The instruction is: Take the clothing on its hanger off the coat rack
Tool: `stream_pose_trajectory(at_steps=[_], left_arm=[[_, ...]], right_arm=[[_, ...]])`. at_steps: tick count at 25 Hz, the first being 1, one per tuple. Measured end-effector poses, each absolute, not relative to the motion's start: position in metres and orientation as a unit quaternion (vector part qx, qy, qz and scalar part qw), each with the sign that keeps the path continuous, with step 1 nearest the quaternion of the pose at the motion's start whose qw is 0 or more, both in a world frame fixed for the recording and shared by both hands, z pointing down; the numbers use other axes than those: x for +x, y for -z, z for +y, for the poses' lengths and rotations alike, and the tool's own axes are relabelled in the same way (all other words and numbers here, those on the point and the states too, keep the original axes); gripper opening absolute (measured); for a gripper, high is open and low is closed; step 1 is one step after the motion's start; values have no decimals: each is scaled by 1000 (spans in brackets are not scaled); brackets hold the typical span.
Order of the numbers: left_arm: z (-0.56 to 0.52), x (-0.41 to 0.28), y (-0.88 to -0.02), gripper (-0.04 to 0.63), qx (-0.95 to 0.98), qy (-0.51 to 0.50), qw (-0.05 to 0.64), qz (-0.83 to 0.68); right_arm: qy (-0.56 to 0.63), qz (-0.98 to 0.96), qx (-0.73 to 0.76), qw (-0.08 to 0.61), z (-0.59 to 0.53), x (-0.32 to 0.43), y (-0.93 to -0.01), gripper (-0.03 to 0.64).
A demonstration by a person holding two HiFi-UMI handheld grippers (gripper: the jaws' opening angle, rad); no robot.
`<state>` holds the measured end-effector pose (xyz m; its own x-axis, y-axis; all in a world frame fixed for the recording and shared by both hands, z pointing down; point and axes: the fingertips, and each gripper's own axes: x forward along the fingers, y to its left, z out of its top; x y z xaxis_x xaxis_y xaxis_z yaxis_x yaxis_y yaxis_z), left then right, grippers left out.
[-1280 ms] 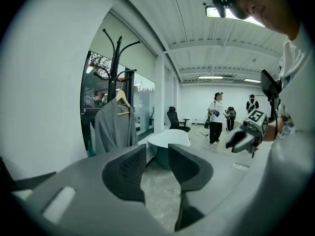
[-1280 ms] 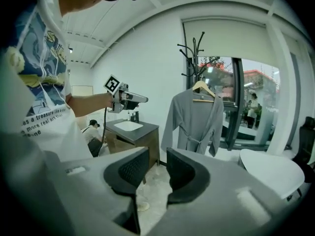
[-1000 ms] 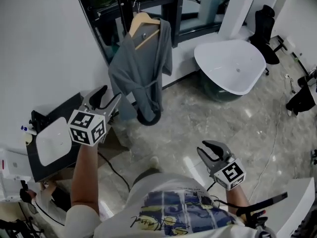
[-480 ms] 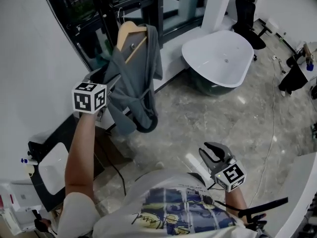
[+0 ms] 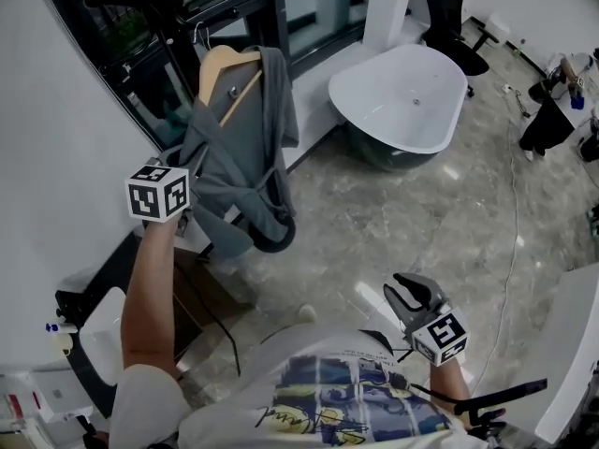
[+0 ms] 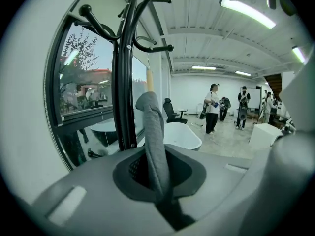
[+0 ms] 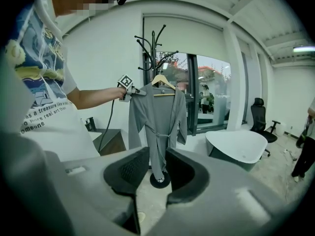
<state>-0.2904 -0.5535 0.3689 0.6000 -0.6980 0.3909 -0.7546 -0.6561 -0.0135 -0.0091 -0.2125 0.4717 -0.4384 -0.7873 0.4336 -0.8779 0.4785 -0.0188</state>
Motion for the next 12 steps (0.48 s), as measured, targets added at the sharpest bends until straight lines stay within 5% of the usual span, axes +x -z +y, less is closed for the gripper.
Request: stream_pose_trajectory(at_steps=[12], left_arm=[[-546, -281, -354, 8, 889, -178, 84, -413]], right_arm=[[-133, -839, 498, 176, -186, 12, -476, 107]])
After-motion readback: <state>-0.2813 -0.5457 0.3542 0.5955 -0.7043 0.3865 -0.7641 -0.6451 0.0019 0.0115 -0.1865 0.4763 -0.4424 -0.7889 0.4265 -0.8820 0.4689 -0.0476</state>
